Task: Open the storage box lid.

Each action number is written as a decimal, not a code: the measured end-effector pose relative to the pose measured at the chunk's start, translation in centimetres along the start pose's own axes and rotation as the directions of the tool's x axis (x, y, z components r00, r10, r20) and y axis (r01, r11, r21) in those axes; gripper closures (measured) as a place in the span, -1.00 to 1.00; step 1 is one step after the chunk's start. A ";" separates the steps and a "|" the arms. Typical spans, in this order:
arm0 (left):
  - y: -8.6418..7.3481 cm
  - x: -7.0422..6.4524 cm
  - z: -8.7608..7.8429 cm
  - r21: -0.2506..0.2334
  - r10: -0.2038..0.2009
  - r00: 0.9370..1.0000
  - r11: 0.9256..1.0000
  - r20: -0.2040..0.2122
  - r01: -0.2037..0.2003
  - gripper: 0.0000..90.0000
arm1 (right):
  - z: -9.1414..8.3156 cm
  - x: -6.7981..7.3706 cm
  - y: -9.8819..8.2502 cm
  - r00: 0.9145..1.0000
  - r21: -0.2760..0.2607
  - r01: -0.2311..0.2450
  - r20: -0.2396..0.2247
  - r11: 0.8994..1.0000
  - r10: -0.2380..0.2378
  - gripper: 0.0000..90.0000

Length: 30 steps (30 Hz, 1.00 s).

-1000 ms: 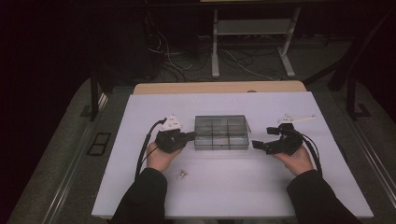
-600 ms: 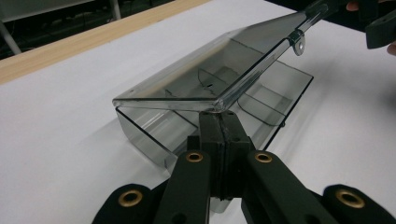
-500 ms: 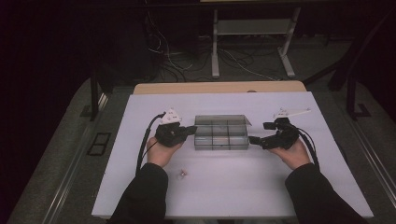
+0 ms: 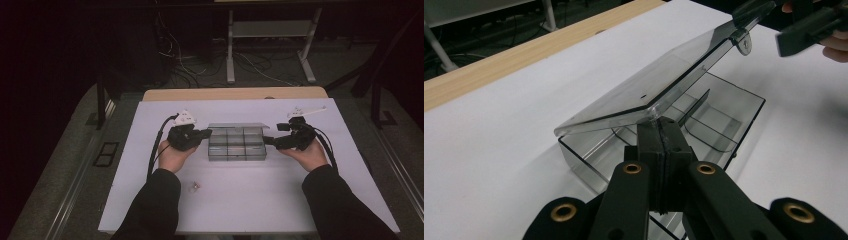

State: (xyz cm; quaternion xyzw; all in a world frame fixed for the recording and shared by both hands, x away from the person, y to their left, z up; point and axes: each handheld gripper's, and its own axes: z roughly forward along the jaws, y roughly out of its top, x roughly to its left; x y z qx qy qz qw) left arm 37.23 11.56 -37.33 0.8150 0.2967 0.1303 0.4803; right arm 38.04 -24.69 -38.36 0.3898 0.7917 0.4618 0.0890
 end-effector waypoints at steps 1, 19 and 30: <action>0.1 0.0 0.0 0.000 -0.001 1.000 1.000 -0.001 0.001 0.97 | 0.1 -0.1 0.4 1.000 -0.004 -0.004 -0.002 1.000 0.004 -0.64; 1.6 0.6 0.1 -0.013 -0.002 1.000 1.000 -0.006 0.002 0.97 | 0.3 0.1 2.6 0.999 -0.032 0.038 -0.015 0.999 -0.039 0.12; 2.0 1.2 0.3 -0.006 0.000 1.000 1.000 -0.011 0.000 0.97 | 0.5 -0.3 3.4 0.998 -0.036 0.065 0.025 0.997 -0.064 0.46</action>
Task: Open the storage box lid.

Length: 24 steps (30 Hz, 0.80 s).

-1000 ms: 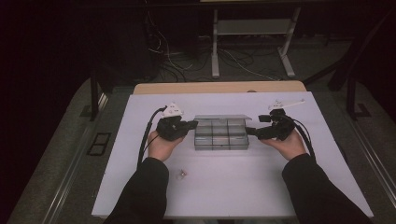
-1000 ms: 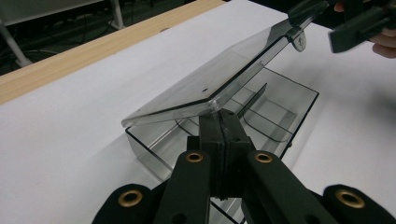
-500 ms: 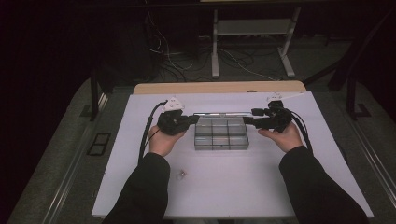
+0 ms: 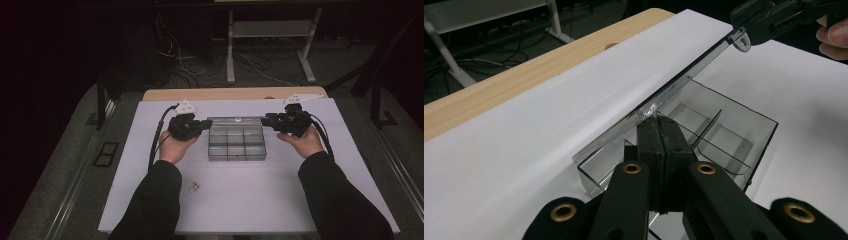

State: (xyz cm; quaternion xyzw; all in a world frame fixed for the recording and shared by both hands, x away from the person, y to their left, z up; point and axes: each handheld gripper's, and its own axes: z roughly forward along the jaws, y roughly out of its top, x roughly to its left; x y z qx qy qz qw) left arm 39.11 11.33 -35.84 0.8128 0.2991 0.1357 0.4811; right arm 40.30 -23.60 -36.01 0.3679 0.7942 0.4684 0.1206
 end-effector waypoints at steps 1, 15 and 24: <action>0.0 0.1 0.0 0.001 0.000 1.000 1.000 0.000 0.000 0.97 | 0.0 0.0 0.0 1.000 0.000 0.000 0.000 1.000 0.000 0.46; -0.3 2.0 -0.7 -0.010 -0.053 0.999 0.999 0.005 0.053 0.70 | 0.2 -0.9 0.1 1.000 -0.018 -0.009 -0.018 1.000 0.009 0.55; 0.4 2.8 0.6 0.001 -0.061 0.998 0.998 0.009 0.061 0.41 | 0.3 -1.4 0.4 0.999 -0.013 -0.027 -0.034 1.000 0.026 0.56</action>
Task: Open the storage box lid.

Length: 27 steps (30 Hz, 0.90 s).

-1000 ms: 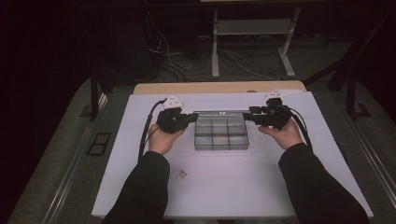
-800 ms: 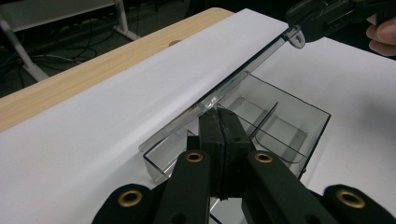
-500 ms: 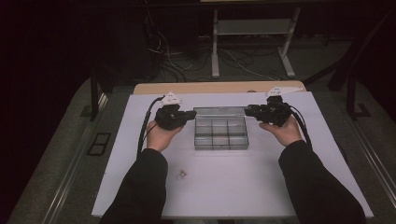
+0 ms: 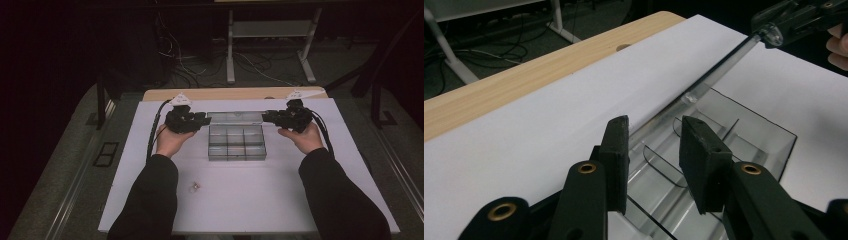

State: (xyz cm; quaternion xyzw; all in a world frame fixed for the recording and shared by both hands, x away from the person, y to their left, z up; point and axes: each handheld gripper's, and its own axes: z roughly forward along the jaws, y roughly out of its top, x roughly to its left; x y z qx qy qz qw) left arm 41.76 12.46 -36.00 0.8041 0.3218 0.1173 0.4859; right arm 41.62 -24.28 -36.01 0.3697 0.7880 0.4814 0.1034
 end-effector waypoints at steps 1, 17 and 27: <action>0.0 0.1 0.2 -0.004 -0.002 1.000 1.000 0.004 0.002 0.40 | 0.0 0.0 0.1 1.000 -0.002 0.002 0.000 1.000 -0.002 0.56; -0.9 1.7 1.7 -0.049 -0.010 1.000 0.999 0.009 0.010 0.53 | 0.7 -1.2 0.0 0.999 -0.054 -0.024 -0.024 0.998 0.022 0.56; -1.2 1.9 2.6 -0.055 -0.013 1.000 0.998 0.010 0.014 0.65 | 1.2 -1.6 -0.3 0.999 -0.070 -0.031 -0.029 0.997 0.029 0.54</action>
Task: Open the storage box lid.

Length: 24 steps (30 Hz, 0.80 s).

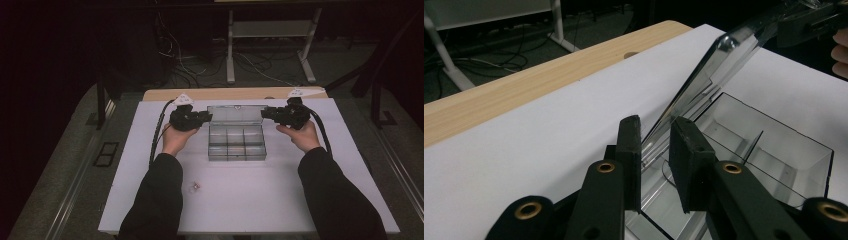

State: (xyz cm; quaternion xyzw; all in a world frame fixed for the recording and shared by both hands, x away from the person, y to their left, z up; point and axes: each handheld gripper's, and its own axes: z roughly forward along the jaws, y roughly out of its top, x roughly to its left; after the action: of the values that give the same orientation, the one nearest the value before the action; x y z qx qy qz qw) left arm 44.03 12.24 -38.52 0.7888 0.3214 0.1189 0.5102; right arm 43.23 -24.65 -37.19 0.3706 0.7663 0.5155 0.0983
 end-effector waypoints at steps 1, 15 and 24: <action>0.0 0.0 0.0 -0.002 0.000 1.000 1.000 -0.001 0.000 0.65 | 0.1 -0.1 -0.1 1.000 0.000 -0.001 0.001 1.000 0.001 0.54; -0.7 1.0 1.0 -0.026 -0.062 0.998 0.998 0.004 0.062 0.67 | 2.1 -1.3 -1.1 0.999 -0.028 -0.036 -0.001 0.999 0.036 0.51; -1.2 1.4 1.6 -0.006 -0.097 0.995 0.995 -0.002 0.097 0.68 | 3.1 -1.8 -1.9 0.998 -0.004 -0.061 0.007 0.998 0.061 0.52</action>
State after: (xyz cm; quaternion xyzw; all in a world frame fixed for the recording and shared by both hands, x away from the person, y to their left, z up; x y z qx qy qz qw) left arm 45.46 12.26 -40.54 0.7707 0.3593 0.0959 0.5175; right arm 45.27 -24.05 -40.59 0.3958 0.7533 0.5182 0.0859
